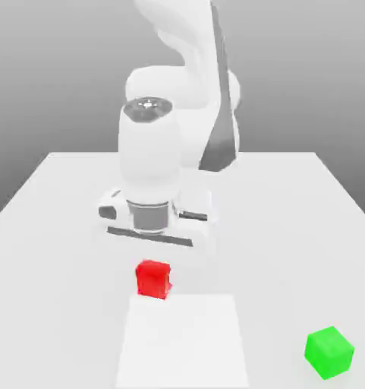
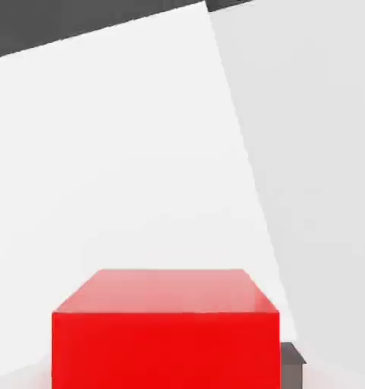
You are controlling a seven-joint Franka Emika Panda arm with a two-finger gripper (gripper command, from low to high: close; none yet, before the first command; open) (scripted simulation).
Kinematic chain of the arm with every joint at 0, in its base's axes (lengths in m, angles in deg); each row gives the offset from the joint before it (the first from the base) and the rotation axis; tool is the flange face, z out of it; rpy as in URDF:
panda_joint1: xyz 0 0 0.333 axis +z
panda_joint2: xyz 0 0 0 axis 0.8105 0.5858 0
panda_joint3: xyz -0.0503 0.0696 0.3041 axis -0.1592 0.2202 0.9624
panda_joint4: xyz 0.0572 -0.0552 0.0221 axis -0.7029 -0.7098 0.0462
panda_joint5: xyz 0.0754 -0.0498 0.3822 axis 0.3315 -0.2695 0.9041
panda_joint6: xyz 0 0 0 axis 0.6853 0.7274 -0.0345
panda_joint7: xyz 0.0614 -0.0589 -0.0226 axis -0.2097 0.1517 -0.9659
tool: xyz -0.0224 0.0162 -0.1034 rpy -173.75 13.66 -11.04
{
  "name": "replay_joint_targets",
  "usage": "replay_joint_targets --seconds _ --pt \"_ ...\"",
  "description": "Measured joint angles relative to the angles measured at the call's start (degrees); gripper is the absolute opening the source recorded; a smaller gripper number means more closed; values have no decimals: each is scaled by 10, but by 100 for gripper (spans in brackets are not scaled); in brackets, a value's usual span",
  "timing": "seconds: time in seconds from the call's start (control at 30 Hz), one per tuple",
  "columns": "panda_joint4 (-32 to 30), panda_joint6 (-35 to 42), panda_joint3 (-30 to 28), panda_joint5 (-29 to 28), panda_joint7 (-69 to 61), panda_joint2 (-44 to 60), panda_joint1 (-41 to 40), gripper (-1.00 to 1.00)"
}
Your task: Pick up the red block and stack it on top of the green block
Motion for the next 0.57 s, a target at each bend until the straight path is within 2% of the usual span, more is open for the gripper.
replay_joint_targets --seconds 0.3,0.43,0.47,0.57 --pt "186 92 99 -25 -31 96 138 -100" --pt "208 42 93 -60 -11 170 163 -100" --pt "210 25 87 -68 -6 188 168 100" --pt "210 25 87 -68 -6 188 168 100"
